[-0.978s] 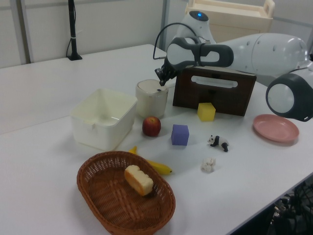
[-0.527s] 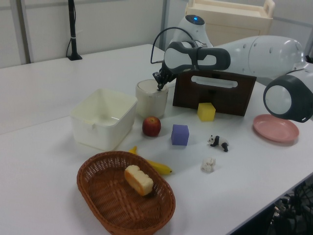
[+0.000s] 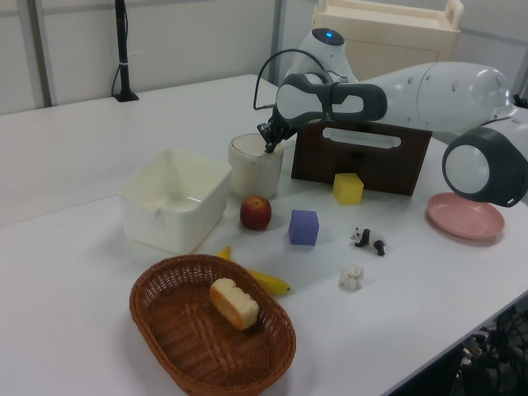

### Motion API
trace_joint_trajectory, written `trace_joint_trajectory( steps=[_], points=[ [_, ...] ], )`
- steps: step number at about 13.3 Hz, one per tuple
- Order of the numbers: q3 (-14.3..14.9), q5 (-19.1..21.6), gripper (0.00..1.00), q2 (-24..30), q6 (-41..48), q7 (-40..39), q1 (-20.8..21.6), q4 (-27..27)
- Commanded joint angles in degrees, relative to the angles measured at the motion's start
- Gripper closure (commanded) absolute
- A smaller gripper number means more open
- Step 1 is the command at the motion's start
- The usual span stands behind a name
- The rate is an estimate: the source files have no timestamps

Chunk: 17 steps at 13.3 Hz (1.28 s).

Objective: Open the trash can
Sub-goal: 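Lift the gripper upward, flipping the trash can lid open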

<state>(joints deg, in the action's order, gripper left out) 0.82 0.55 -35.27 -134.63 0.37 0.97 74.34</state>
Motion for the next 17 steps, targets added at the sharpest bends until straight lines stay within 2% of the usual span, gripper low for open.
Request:
trace_joint_trajectory(
  steps=[1,6,11,14,17],
  points=[
    [0.76,-1.52,1.0,-2.08,-1.08,-0.72,0.61,-0.87],
    [0.23,-1.52,1.0,-1.47,-1.16,-0.72,0.52,-0.78],
    [-3.63,-0.47,1.0,12.74,0.06,-0.37,-2.46,5.88],
    [-3.64,-0.2,1.0,19.6,6.19,-0.37,-2.38,9.85],
    [-3.64,-0.2,1.0,23.92,14.89,-0.72,-2.2,12.39]
  ],
)
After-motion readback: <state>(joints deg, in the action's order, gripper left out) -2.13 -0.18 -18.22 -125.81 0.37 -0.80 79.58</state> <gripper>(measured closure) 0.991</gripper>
